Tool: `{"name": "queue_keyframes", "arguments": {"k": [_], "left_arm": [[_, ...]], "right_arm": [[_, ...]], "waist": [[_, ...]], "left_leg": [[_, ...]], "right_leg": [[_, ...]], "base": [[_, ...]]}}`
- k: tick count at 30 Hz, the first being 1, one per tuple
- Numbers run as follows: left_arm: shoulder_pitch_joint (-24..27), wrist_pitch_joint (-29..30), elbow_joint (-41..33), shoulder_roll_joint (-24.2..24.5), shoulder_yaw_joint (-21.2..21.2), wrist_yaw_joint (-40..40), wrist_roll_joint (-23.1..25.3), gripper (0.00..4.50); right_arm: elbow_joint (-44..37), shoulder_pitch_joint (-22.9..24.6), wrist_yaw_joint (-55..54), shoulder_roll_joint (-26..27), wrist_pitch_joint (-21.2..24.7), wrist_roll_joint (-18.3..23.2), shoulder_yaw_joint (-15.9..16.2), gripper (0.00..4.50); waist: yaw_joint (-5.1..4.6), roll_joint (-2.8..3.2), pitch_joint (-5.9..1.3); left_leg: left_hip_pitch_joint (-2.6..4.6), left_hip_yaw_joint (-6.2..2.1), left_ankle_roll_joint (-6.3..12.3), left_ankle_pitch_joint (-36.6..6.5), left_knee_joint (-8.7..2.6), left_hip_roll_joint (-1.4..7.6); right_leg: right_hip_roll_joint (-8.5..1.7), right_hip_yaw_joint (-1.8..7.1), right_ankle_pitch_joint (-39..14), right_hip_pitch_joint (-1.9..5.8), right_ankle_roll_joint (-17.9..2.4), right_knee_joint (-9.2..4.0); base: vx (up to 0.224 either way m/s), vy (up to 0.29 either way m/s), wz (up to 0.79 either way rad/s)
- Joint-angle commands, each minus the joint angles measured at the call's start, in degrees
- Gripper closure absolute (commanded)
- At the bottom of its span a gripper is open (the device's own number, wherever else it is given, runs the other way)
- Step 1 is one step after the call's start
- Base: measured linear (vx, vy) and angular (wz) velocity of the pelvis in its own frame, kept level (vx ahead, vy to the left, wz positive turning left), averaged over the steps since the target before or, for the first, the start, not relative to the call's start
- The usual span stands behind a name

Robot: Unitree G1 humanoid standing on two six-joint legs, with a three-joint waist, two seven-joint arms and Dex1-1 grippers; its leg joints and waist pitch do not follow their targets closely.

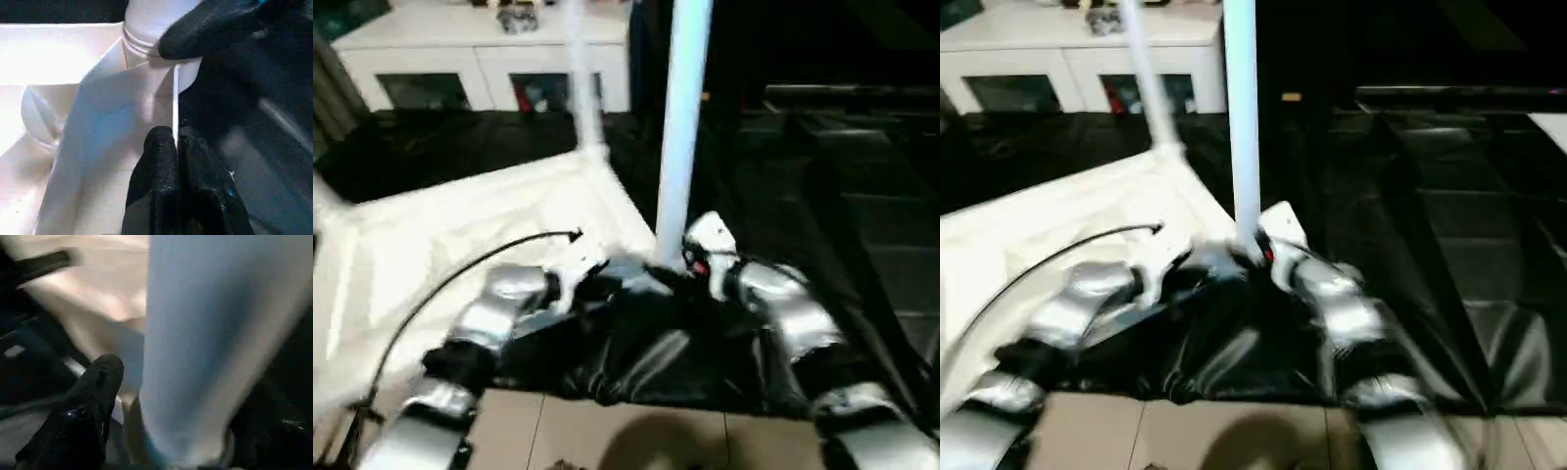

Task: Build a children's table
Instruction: Rotate leg to tighten

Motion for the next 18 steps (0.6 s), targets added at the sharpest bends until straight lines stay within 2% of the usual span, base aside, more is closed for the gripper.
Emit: {"name": "queue_keyframes", "arguments": {"k": [1, 2, 3, 4, 5, 6, 8, 10, 12, 14, 18], "left_arm": [[-0.3, -3.1, -3.4, -0.7, 0.5, -4.4, -5.0, 4.50], [-0.1, -2.9, -3.9, 0.2, 0.5, -6.0, -5.4, 4.50], [0.0, -2.8, -4.1, 0.8, 0.5, -7.1, -5.7, 4.50], [0.0, -3.1, -4.0, 1.4, 0.6, -8.0, -5.7, 4.50], [0.1, -3.4, -4.0, 2.1, 0.7, -9.2, -5.9, 4.50], [0.2, -3.6, -4.1, 2.6, 0.8, -10.4, -6.2, 4.50], [0.4, -3.1, -4.5, 3.8, 1.1, -12.4, -6.8, 4.50], [0.5, -2.7, -4.9, 4.3, 1.3, -13.4, -7.2, 4.50], [0.7, -2.1, -5.5, 4.9, 1.4, -14.5, -7.5, 4.50], [0.7, -1.9, -5.7, 5.0, 1.4, -15.0, -7.6, 4.50], [0.6, -1.9, -5.3, 5.2, 1.5, -15.7, -7.5, 4.50]], "right_arm": [[-2.0, 0.8, 6.6, -0.2, 0.1, 1.0, 3.1, 1.12], [-2.9, 1.2, 9.2, -1.2, 0.3, 1.4, 3.8, 1.12], [-3.5, 1.4, 11.0, -1.9, 0.6, 1.7, 4.2, 1.12], [-4.2, 1.6, 13.0, -2.7, 0.9, 2.0, 4.7, 1.12], [-5.0, 1.8, 15.1, -3.5, 1.2, 2.4, 5.2, 1.12], [-5.6, 1.9, 16.7, -4.0, 1.6, 2.9, 5.6, 1.12], [-6.7, 2.0, 19.6, -4.8, 2.1, 3.8, 6.0, 1.12], [-7.1, 1.9, 20.9, -5.1, 2.3, 4.1, 6.1, 1.12], [-7.9, 1.9, 23.1, -5.8, 2.5, 4.1, 6.7, 1.37], [-8.4, 1.9, 24.1, -6.1, 3.0, 4.4, 7.0, 1.48], [-9.1, 2.1, 25.5, -6.6, 3.6, 4.3, 7.7, 1.76]], "waist": [[0.68, -1.37, -3.50], [0.83, -1.54, -3.56], [1.35, -1.54, -3.82], [1.62, -1.52, -3.95], [1.77, -1.48, -3.96], [1.97, -1.53, -4.08], [2.60, -1.42, -4.29], [2.74, -1.40, -4.36], [2.75, -1.43, -4.26], [2.74, -1.35, -3.89], [2.68, -1.27, -3.60]], "left_leg": [[0.11, -0.59, 5.10, -14.8, -3.81, 3.10], [-0.05, -0.56, 5.23, -14.1, -3.72, 3.05], [-0.11, -0.52, 5.51, -12.2, -3.54, 3.22], [0.10, -0.24, 6.04, -10.7, -3.18, 3.14], [-0.01, -0.15, 6.24, -10.1, -3.01, 3.13], [-0.56, -0.18, 6.75, -8.3, -2.77, 3.16], [-0.42, -0.08, 7.23, -6.7, -2.57, 3.24], [-0.55, -0.13, 7.58, -5.8, -2.49, 3.26], [-0.58, -0.12, 7.39, -6.2, -2.52, 3.24], [-0.43, -0.18, 6.12, -9.1, -2.82, 3.40], [-0.06, -0.18, 3.92, -12.4, -3.13, 3.44]], "right_leg": [[-3.77, 3.04, -22.0, 2.07, -10.2, -4.35], [-3.73, 2.96, -21.0, 2.30, -10.4, -4.18], [-3.71, 3.07, -17.9, 2.34, -11.0, -3.61], [-3.52, 3.15, -14.9, 1.97, -12.2, -3.32], [-3.50, 3.22, -13.7, 1.90, -12.7, -3.09], [-3.49, 3.10, -11.1, 2.33, -13.4, -2.44], [-3.36, 3.02, -7.8, 2.29, -13.9, -1.86], [-3.36, 2.96, -6.0, 2.36, -14.2, -1.60], [-3.31, 2.88, -6.9, 2.32, -14.1, -1.77], [-3.34, 2.89, -11.4, 2.19, -13.3, -2.27], [-3.39, 3.05, -17.2, 2.01, -11.7, -2.95]], "base": [[0.000, 0.000, 0.00], [0.000, 0.000, 0.00], [0.055, -0.029, 0.07], [0.055, -0.029, 0.07], [0.062, -0.028, 0.09], [0.060, -0.021, 0.02], [0.030, -0.011, 0.01], [0.000, 0.000, 0.00], [0.000, 0.000, 0.00], [0.000, 0.000, 0.00], [0.000, 0.000, 0.00]]}}
